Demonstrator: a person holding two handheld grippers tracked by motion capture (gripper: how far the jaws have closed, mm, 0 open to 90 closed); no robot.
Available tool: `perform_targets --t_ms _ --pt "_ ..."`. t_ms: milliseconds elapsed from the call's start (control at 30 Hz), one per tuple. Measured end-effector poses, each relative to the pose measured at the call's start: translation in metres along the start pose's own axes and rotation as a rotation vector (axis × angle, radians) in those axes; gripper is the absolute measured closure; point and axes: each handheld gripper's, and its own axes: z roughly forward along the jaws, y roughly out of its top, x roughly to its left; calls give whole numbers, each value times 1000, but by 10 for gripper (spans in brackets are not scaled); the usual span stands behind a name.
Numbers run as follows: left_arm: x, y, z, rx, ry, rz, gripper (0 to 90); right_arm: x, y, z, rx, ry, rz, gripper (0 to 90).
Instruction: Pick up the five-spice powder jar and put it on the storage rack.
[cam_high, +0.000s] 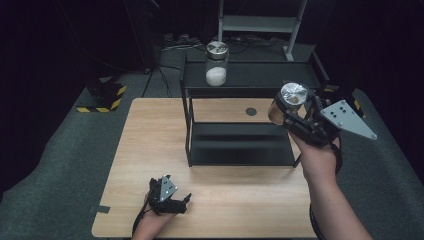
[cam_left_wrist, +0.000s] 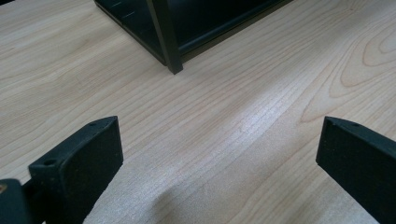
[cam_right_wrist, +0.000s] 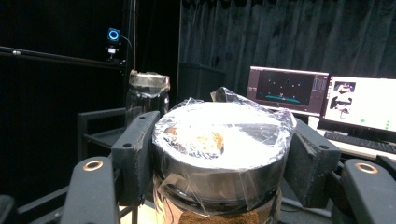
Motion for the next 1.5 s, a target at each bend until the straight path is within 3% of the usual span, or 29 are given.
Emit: perform_targets --t_ms 500,1500 --pt "2 -1 0 -4 -7 -7 9 -5 20 28 -4 -44 -12 339" --pt "4 -3 -2 -18 -14 -27 9 -10 27 97 52 -101 -6 339"
